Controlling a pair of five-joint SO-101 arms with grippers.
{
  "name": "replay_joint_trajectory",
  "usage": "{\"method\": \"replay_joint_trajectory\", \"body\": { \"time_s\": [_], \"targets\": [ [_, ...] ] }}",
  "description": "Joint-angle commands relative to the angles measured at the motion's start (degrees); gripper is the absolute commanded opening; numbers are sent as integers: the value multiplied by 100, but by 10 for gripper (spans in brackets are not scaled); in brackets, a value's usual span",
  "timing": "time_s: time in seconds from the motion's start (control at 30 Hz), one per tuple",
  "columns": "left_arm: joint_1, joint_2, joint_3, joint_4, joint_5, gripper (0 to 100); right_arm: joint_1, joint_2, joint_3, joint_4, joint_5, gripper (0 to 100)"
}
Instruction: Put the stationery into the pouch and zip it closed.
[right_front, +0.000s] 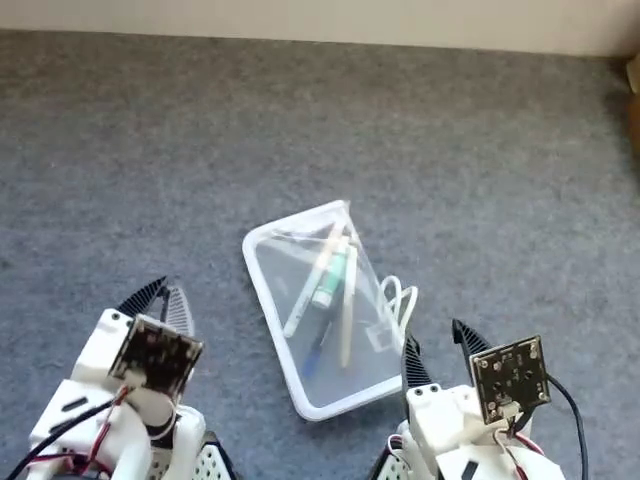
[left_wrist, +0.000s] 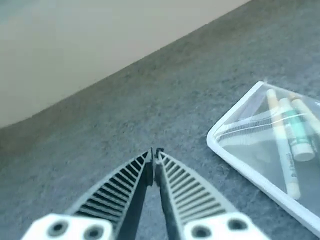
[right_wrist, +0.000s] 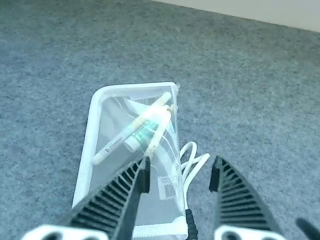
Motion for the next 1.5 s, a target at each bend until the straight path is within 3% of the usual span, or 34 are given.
{"method": "replay_joint_trajectory", "body": {
  "time_s": [0.0,0.1,0.2,0.37,0.43,0.83,1.13,1.27,1.47],
  "targets": [
    [-435,-57,330,-202,18,18,-13,-22,198,-374,53,190],
    [-453,-57,910,-651,18,9,127,-22,602,-769,53,190],
    [-453,-57,1640,-1134,35,7,708,-22,1200,-1341,132,176],
    [-453,-57,2782,-1679,44,7,1411,-22,2527,-2457,879,0],
    [-435,-57,3099,-1741,53,7,1455,-22,2967,-2659,897,16],
    [-426,-48,4207,-1705,53,10,1446,-22,4655,-2114,888,5],
    [-435,-22,4400,-1697,53,7,1851,-22,5174,-2615,879,5],
    [-453,-22,4400,-1301,53,7,1895,-22,6149,-3178,316,5],
    [-453,-22,4400,-897,35,7,1868,-22,5974,-2712,-545,5]
  ]
}}
